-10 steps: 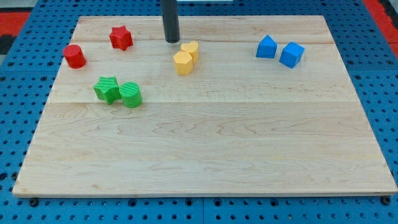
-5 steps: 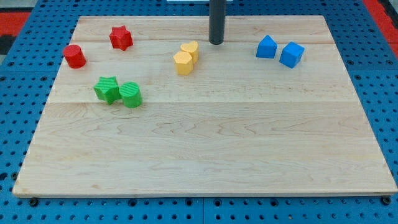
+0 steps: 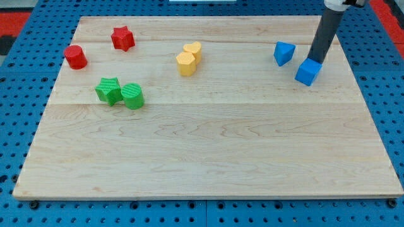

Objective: Push the blue blocks to the right side center of the board

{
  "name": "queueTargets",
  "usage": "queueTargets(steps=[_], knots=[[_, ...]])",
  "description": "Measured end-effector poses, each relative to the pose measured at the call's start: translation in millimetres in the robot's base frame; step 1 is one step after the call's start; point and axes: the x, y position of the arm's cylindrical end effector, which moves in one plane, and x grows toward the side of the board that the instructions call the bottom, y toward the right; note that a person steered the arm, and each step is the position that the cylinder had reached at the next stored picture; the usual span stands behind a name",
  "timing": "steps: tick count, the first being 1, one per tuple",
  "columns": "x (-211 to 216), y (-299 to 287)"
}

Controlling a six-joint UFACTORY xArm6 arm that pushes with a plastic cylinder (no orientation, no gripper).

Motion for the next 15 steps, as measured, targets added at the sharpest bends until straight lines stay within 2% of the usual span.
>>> queueTargets(steps=[2, 6, 8, 9, 10, 11, 12, 13, 14, 15], knots=[[46.4, -14.3], [40.9, -47.2], [37.5, 3.9], [12.3, 35.4], [-20.3, -9.9], [-62.5, -11.3], [-76.6, -57.4], [-37.3, -27.5], [-31.0, -33.7], [-55.9, -43.4]])
